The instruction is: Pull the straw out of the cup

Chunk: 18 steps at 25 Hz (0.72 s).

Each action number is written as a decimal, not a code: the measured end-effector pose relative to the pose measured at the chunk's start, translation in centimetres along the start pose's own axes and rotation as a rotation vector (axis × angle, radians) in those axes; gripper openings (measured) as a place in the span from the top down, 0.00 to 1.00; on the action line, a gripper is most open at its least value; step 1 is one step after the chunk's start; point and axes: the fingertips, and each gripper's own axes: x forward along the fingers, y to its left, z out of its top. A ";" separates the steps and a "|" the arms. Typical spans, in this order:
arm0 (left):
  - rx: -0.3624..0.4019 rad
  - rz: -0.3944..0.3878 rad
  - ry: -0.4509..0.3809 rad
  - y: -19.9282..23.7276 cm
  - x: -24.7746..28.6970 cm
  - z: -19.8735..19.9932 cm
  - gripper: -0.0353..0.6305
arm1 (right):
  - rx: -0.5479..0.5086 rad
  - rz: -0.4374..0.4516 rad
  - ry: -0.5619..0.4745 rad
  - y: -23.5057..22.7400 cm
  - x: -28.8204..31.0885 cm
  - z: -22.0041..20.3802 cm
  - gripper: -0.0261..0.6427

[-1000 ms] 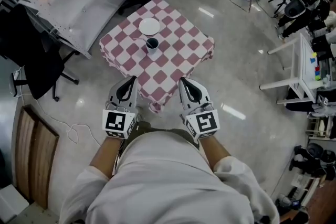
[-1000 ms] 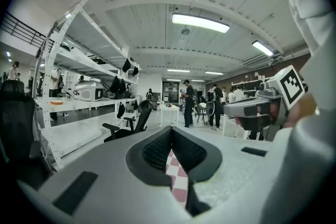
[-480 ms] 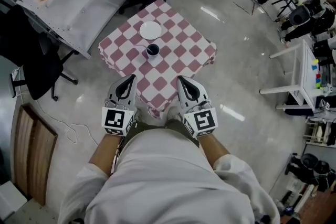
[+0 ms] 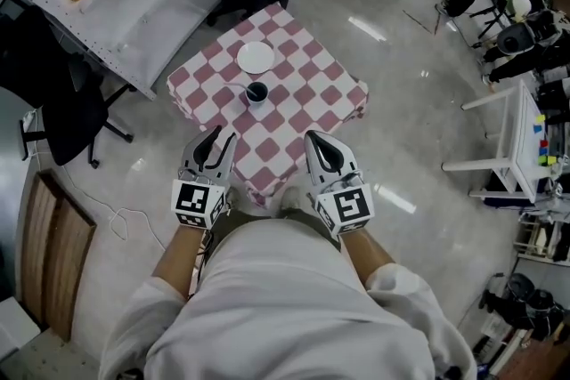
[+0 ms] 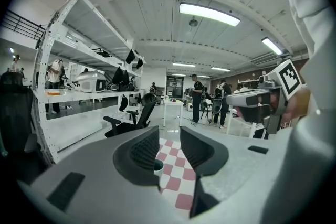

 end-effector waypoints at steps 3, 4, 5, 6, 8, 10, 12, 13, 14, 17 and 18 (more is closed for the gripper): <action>-0.012 0.002 0.008 0.5 0.5 -0.4 0.76 | 0.002 -0.003 0.006 -0.5 0.0 -0.3 0.96; -0.017 0.003 0.011 0.7 0.7 -0.5 0.75 | 0.001 -0.006 0.010 -0.7 -0.1 -0.4 0.96; -0.022 0.005 0.014 1.0 0.9 -0.7 0.75 | 0.001 -0.009 0.013 -0.9 -0.1 -0.5 0.96; -0.027 0.007 0.017 1.3 1.2 -0.9 0.75 | 0.002 -0.013 0.016 -1.1 -0.2 -0.6 0.96; -0.037 0.010 0.026 1.8 1.9 -1.3 0.75 | 0.002 -0.021 0.021 -1.5 -0.3 -0.7 0.96; -0.049 0.012 0.037 2.2 2.8 -2.0 0.75 | 0.001 -0.028 0.029 -1.8 -0.5 -0.9 0.96; -0.063 0.014 0.052 2.7 3.8 -2.8 0.75 | 0.001 -0.037 0.041 -2.0 -0.8 -1.1 0.96; -0.070 0.014 0.061 3.0 4.3 -3.3 0.75 | 0.001 -0.042 0.046 -2.2 -1.0 -1.3 0.96; -0.077 0.015 0.071 3.3 4.9 -3.9 0.75 | 0.003 -0.048 0.050 -2.4 -1.1 -1.4 0.96; -0.092 0.018 0.103 4.2 6.7 -5.5 0.75 | 0.008 -0.068 0.058 -3.2 -1.6 -1.8 0.96; -0.097 0.019 0.112 4.5 7.3 -6.0 0.75 | 0.008 -0.075 0.060 -3.4 -1.7 -1.9 0.96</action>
